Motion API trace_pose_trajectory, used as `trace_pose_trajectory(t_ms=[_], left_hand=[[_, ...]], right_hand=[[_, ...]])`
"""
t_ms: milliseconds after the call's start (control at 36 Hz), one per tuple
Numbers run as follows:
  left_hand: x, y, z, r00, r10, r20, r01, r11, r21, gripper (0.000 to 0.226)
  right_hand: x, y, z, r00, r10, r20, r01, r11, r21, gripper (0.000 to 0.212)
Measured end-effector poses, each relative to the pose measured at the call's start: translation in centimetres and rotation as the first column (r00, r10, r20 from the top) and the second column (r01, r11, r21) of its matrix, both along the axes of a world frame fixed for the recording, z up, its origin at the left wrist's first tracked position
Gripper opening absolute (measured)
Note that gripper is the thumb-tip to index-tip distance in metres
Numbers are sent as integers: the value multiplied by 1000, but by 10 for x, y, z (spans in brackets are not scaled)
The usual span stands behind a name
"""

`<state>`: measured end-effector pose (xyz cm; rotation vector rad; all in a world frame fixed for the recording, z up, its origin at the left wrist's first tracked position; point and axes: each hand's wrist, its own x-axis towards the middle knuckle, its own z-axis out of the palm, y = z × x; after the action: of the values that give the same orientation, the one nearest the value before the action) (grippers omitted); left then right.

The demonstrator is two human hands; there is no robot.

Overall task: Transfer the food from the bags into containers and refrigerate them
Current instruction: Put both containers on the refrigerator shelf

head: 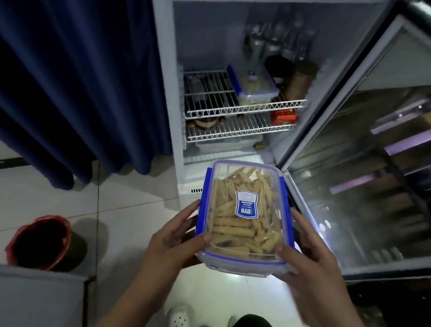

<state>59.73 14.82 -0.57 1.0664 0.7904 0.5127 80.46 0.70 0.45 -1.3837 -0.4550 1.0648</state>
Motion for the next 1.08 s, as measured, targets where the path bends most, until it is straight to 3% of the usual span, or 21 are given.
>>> trace_pose_trajectory(t_ms=[167,306,472,611,778,944,1083], left_hand=[[61,39,-3,995,27,-98,-28,1000,0,51],[110,63,-5,977,96,-189,-91,995,32,59],[155,88,-13,941,238,-242,-239,971,25,57],[178,119,-18,909,322,-264,-323,946,42,63],[196,165,-38,859,439,-264,-457,890,-6,49],[206,204,-59,831,489,-265,-512,859,-20,61],[217,236,-70,806,521,-280,-538,843,22,53]], right_hand=[[61,46,-7,1000,-7,-25,6,999,-39,62],[111,99,-17,997,40,-69,-43,998,-51,71],[165,160,-29,963,228,-144,-234,972,-28,76],[193,218,-42,939,298,-170,-311,949,-54,62],[207,280,-61,937,279,-212,-303,949,-90,59],[209,319,-81,949,234,-211,-261,959,-111,69],[205,350,-91,960,188,-206,-217,967,-130,64]])
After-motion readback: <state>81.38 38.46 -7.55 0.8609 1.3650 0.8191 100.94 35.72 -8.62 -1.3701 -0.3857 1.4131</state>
